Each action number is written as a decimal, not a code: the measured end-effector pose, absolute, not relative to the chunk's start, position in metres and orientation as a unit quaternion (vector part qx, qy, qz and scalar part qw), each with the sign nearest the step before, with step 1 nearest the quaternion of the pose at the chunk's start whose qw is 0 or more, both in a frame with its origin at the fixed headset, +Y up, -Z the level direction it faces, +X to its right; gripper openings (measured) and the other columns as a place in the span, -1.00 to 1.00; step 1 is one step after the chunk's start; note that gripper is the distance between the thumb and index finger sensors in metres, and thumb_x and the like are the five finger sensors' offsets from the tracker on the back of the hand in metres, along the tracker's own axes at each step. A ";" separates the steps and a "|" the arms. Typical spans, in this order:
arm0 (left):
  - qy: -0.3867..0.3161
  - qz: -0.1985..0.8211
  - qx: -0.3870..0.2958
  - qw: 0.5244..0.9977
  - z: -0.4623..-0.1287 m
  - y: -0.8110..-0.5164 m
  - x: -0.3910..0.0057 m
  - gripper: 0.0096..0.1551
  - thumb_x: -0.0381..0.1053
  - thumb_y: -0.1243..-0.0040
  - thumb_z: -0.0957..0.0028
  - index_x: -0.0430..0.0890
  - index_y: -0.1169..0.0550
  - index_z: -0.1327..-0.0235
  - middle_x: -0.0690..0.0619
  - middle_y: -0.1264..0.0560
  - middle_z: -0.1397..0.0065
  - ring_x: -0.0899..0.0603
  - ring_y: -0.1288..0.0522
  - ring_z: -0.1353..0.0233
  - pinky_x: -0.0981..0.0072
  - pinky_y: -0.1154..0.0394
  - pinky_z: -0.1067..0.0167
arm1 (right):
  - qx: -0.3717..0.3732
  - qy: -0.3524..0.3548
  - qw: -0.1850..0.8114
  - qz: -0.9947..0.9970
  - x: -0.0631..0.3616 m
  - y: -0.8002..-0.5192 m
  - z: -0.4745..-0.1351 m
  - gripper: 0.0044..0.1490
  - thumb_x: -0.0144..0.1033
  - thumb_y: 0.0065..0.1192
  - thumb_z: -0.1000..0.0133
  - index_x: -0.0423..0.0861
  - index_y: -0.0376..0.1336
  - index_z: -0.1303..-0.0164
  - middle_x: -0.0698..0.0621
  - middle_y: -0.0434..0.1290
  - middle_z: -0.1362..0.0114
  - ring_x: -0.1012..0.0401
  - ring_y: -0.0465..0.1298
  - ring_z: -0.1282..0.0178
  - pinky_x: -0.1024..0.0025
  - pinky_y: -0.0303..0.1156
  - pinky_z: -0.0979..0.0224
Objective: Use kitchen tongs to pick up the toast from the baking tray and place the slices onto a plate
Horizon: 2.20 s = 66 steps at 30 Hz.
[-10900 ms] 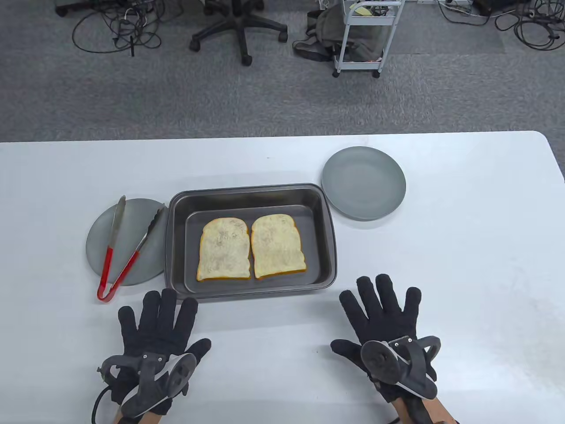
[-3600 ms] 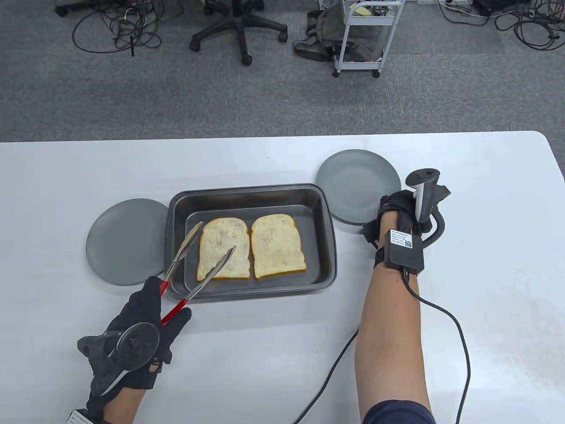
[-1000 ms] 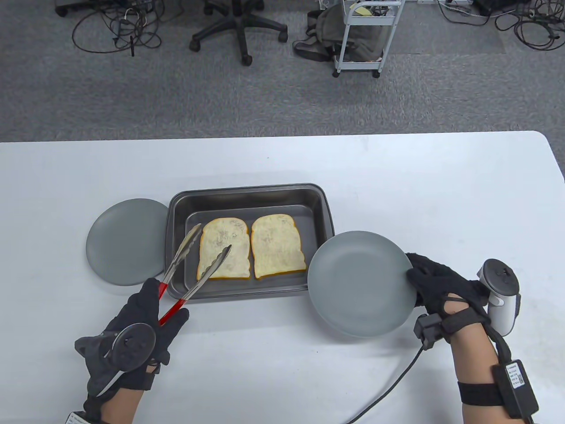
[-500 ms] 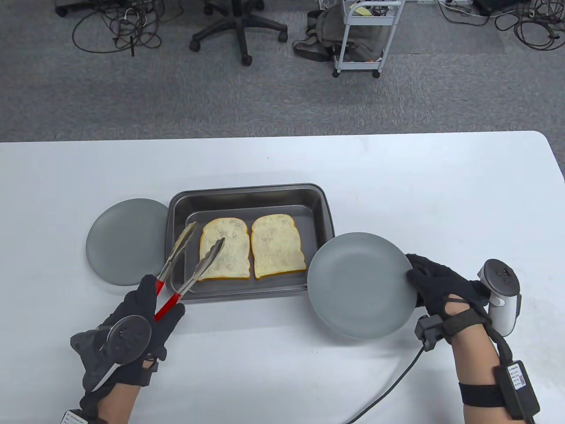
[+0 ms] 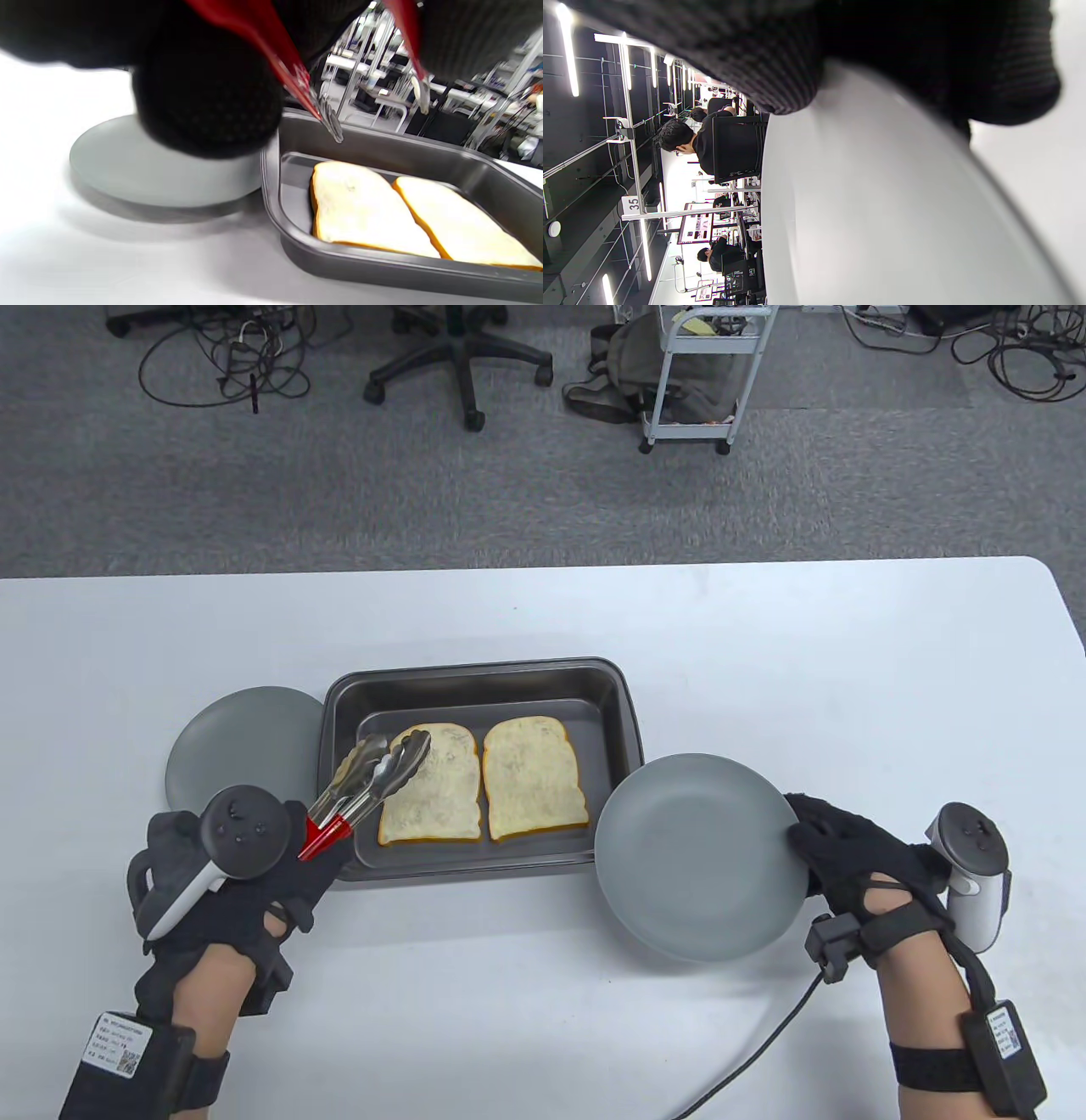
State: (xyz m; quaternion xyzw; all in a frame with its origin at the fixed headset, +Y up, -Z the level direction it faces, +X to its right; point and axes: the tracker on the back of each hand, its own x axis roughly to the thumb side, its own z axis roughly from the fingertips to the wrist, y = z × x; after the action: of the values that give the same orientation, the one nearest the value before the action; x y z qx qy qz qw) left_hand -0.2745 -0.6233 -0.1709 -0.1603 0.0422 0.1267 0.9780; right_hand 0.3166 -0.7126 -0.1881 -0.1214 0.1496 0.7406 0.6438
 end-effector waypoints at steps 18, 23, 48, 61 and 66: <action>0.065 0.104 -0.287 0.950 -0.201 -0.656 -0.280 -0.07 0.41 -0.11 0.02 -0.20 -0.45 -0.43 -0.26 -0.67 -0.11 -0.24 -0.73 0.34 0.16 -0.69 0.46 | -0.109 0.147 0.637 0.749 0.315 -0.707 -0.186 -0.37 -0.33 0.47 0.01 -0.23 0.41 -0.27 -0.27 0.73 -0.03 -0.06 0.84 0.25 -0.01 0.73 0.11; 0.068 0.107 -0.259 0.957 -0.204 -0.663 -0.286 -0.17 0.35 -0.34 0.07 -0.11 -0.50 -0.35 -0.15 -0.74 0.01 -0.21 -0.74 0.42 0.20 -0.70 0.56 | -0.111 0.147 0.637 0.749 0.315 -0.706 -0.186 -0.36 -0.33 0.47 0.01 -0.23 0.41 -0.28 -0.27 0.73 -0.02 -0.06 0.84 0.25 -0.01 0.73 0.11; 0.072 0.252 -0.155 0.953 -0.177 -0.637 -0.295 -0.29 0.27 -0.44 0.10 -0.11 -0.61 -0.22 -0.18 -0.80 0.17 -0.17 -0.76 0.54 0.25 -0.71 0.66 | -0.121 0.147 0.633 0.750 0.315 -0.707 -0.186 -0.37 -0.32 0.47 0.01 -0.24 0.41 -0.27 -0.28 0.73 -0.02 -0.06 0.84 0.26 -0.01 0.73 0.11; -0.017 0.404 -0.124 0.906 -0.150 -0.590 -0.257 -0.28 0.30 -0.38 0.05 -0.11 -0.60 -0.24 0.02 -0.81 0.15 -0.14 -0.77 0.55 0.31 -0.72 0.67 | -0.126 0.138 0.644 0.742 0.314 -0.708 -0.186 -0.37 -0.32 0.47 0.02 -0.23 0.41 -0.27 -0.27 0.74 -0.02 -0.06 0.85 0.24 -0.01 0.74 0.10; -0.061 0.416 -0.141 0.896 -0.141 -0.591 -0.225 -0.28 0.31 -0.38 0.04 -0.11 -0.59 -0.24 0.00 -0.81 0.16 -0.13 -0.77 0.55 0.32 -0.72 0.67 | -0.132 0.130 0.656 0.732 0.311 -0.712 -0.185 -0.37 -0.32 0.47 0.01 -0.24 0.41 -0.27 -0.27 0.73 -0.03 -0.06 0.85 0.24 -0.01 0.74 0.09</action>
State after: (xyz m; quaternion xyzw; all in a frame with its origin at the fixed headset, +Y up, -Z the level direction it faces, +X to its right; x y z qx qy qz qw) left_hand -0.2254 -0.5908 -0.1410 -0.1411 -0.0613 0.4157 0.8964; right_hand 0.3112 -0.7118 -0.1851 -0.1318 0.1303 0.7320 0.6557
